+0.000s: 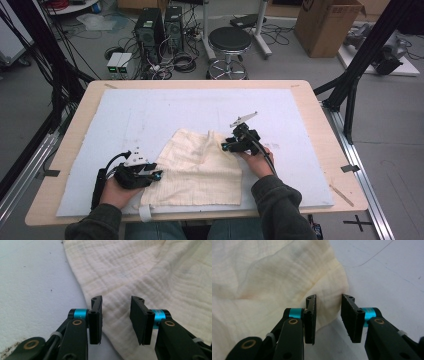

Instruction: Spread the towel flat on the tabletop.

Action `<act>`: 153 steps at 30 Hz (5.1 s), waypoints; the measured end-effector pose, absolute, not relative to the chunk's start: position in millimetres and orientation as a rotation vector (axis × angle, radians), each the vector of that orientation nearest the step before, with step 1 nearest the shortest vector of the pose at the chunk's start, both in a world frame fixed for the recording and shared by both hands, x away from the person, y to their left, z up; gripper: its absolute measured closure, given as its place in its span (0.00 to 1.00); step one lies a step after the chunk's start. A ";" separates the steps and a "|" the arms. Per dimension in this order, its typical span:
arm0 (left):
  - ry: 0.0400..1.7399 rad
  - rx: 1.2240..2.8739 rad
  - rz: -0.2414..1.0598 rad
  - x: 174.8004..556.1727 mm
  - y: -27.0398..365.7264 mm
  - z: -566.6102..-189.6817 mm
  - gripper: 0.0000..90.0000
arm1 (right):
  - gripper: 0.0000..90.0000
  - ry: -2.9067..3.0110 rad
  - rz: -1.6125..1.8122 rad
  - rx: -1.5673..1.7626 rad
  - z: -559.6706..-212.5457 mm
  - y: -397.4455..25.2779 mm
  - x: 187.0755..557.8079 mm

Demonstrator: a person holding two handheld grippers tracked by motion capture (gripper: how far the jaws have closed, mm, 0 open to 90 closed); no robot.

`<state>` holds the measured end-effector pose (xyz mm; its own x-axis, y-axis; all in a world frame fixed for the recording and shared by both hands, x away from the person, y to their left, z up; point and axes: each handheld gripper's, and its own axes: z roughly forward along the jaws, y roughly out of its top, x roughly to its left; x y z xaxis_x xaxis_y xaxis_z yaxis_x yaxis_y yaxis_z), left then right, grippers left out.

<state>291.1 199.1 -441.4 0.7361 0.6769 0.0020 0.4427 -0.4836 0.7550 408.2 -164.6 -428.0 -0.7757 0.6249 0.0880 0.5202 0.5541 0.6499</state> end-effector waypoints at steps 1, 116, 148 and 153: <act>0.842 2.158 0.387 291.1 199.1 -441.5 0.69 | 0.72 2.636 1.002 0.976 -429.2 -162.0 407.7; 1.304 1.922 0.567 451.5 184.2 -436.3 0.98 | 0.95 2.454 0.950 1.177 -430.7 -194.4 497.4; 1.145 1.857 0.485 410.1 207.8 -412.6 0.68 | 0.61 2.447 1.156 1.105 -398.2 -203.5 466.9; 1.121 1.845 0.477 402.1 215.2 -406.7 0.64 | 0.51 2.450 1.206 1.097 -396.3 -203.9 459.1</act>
